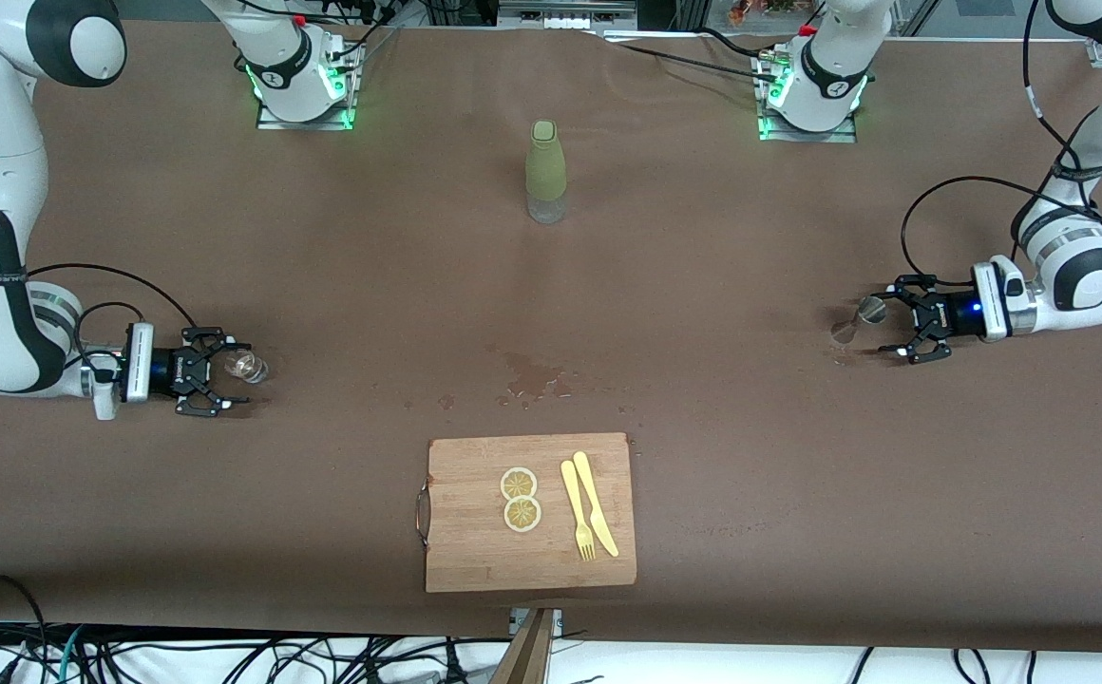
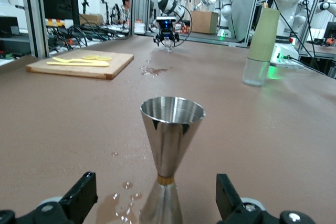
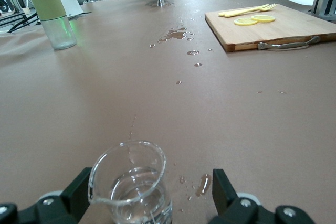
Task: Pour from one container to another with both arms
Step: 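Grasp the glass beaker with the right gripper while the left gripper grasps the jigger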
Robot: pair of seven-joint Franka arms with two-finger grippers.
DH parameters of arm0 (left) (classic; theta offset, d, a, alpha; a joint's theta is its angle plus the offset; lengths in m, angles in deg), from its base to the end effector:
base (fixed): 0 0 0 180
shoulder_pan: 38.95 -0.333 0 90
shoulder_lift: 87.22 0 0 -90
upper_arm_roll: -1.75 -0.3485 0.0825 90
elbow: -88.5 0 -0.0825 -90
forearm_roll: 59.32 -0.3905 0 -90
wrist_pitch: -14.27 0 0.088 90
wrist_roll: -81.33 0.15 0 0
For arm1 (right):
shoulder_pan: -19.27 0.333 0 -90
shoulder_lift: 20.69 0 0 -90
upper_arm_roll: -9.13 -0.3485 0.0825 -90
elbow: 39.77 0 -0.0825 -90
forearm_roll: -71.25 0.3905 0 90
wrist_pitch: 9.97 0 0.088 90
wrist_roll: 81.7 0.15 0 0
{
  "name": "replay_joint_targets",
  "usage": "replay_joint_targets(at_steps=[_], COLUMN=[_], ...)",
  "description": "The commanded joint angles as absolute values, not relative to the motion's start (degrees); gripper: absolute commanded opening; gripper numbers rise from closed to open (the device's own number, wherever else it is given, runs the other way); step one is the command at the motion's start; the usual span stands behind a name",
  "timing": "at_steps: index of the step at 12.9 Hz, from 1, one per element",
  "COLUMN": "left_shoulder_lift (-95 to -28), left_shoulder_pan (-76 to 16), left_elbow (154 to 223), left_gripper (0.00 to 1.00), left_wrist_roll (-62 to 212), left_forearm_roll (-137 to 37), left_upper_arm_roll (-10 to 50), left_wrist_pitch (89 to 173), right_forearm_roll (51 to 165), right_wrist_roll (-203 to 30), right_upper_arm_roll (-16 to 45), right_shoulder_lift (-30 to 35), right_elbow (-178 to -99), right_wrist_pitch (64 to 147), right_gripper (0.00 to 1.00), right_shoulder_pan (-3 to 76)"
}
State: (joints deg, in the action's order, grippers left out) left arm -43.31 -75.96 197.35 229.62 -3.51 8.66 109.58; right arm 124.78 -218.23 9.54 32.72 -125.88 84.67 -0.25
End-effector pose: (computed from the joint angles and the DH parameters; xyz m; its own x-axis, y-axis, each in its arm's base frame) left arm 0.5217 0.1653 0.1034 0.1120 -0.2619 0.9586 -0.9915 -0.0930 0.0905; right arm 0.6459 -0.1118 0.0995 0.0851 0.4595 0.8841 0.9909 0.0540 -0.1234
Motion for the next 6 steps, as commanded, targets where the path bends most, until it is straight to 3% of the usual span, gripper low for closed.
replay_joint_targets(at_steps=[1, 6], left_shoulder_lift=[-42.31, -41.08], left_shoulder_pan=[-75.16, -73.41], left_elbow=[196.96, 196.87], left_gripper=[1.00, 1.00], left_wrist_roll=[232.68, 233.65], left_forearm_roll=[-0.97, 1.23], left_upper_arm_roll=[8.78, 8.87], left_wrist_pitch=[108.84, 107.96], right_forearm_roll=[125.66, 125.57], right_wrist_roll=[-218.72, -218.72], right_upper_arm_roll=[9.30, 9.30], right_shoulder_lift=[33.71, 33.98], right_elbow=[-124.85, -124.85], right_wrist_pitch=[84.86, 84.86], right_gripper=[0.94, 0.91], right_shoulder_pan=[-0.42, -0.24])
